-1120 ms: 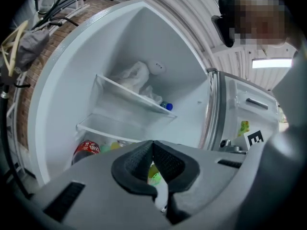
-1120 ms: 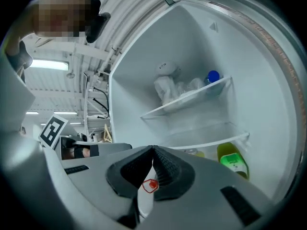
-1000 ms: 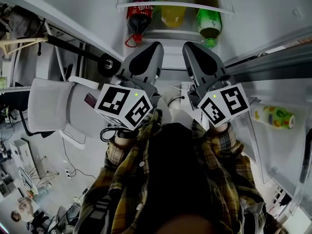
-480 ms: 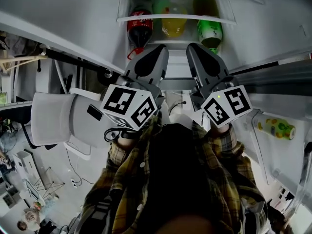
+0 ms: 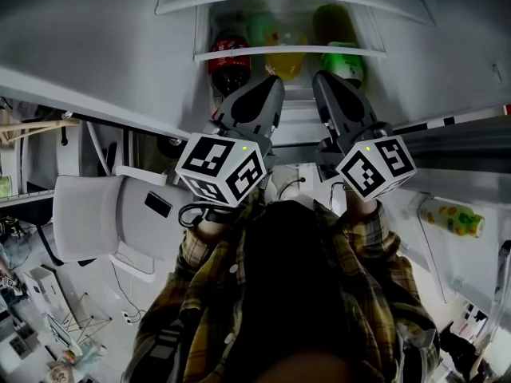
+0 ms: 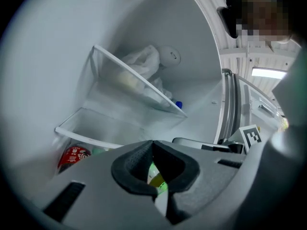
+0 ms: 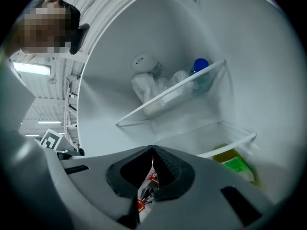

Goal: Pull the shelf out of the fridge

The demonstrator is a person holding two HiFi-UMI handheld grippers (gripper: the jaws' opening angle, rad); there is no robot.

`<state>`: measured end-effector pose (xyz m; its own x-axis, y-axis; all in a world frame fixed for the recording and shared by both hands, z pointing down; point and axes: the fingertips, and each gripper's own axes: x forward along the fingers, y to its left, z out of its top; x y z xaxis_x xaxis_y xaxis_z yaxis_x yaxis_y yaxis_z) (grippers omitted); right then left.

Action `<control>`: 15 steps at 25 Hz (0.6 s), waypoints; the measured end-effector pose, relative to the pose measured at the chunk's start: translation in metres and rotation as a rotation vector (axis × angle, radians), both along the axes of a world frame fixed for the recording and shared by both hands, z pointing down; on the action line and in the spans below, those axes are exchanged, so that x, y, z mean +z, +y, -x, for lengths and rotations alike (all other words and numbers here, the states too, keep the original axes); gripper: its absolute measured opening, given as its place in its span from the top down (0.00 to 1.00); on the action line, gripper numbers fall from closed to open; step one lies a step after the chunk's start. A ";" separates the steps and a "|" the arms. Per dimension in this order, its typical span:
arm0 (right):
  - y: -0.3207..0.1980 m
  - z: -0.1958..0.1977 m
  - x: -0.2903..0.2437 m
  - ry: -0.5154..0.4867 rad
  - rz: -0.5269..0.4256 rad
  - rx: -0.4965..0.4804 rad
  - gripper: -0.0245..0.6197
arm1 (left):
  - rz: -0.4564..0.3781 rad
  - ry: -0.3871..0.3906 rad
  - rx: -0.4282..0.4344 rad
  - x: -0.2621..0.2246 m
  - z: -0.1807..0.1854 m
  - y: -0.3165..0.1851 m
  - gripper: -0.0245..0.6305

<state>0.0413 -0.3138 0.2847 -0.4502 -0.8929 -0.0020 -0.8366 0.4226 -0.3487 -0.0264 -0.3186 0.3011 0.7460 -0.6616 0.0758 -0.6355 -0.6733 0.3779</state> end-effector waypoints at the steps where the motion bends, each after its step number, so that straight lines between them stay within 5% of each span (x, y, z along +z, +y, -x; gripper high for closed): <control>1: -0.002 -0.001 0.001 -0.010 0.006 0.002 0.93 | 0.002 -0.003 0.000 0.001 0.000 -0.002 0.96; 15: -0.013 -0.004 0.015 -0.137 0.081 -0.051 0.93 | 0.061 0.075 -0.032 0.007 0.000 -0.010 0.95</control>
<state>0.0452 -0.3265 0.3001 -0.4956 -0.8685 0.0049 -0.7571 0.4292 -0.4925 -0.0259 -0.3287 0.3082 0.7299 -0.6808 0.0615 -0.6244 -0.6273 0.4654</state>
